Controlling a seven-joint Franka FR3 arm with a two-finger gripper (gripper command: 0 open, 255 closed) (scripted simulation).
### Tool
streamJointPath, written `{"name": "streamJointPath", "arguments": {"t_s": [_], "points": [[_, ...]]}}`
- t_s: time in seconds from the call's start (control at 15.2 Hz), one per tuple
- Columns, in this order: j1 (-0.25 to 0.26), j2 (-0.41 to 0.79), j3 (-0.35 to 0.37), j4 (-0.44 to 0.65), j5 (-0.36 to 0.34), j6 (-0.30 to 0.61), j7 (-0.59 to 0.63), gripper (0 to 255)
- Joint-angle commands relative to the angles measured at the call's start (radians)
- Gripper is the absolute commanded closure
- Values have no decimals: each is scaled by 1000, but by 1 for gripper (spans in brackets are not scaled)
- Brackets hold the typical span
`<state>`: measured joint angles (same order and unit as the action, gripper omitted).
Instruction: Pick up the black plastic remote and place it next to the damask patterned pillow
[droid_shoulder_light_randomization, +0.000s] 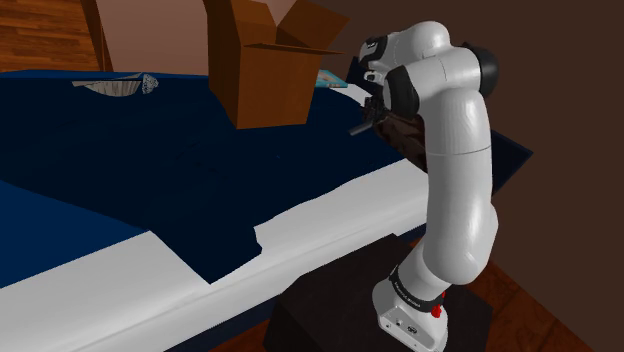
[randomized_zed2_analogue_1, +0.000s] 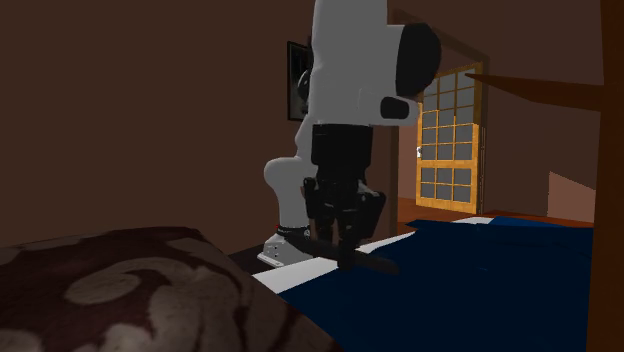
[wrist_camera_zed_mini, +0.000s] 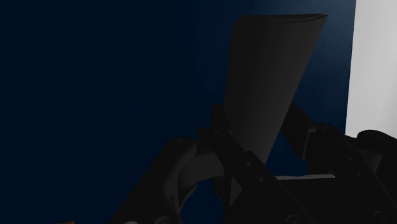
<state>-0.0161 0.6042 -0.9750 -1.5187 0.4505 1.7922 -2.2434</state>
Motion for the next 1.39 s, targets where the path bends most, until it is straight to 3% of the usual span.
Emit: {"name": "streamJointPath", "arguments": {"t_s": [0.0, 0.99, 1.32], "points": [[1, 8, 5, -15, 7, 21, -2, 255], [-15, 86, 61, -113, 77, 174, -39, 255], [-15, 86, 61, -113, 77, 174, -39, 255]]}}
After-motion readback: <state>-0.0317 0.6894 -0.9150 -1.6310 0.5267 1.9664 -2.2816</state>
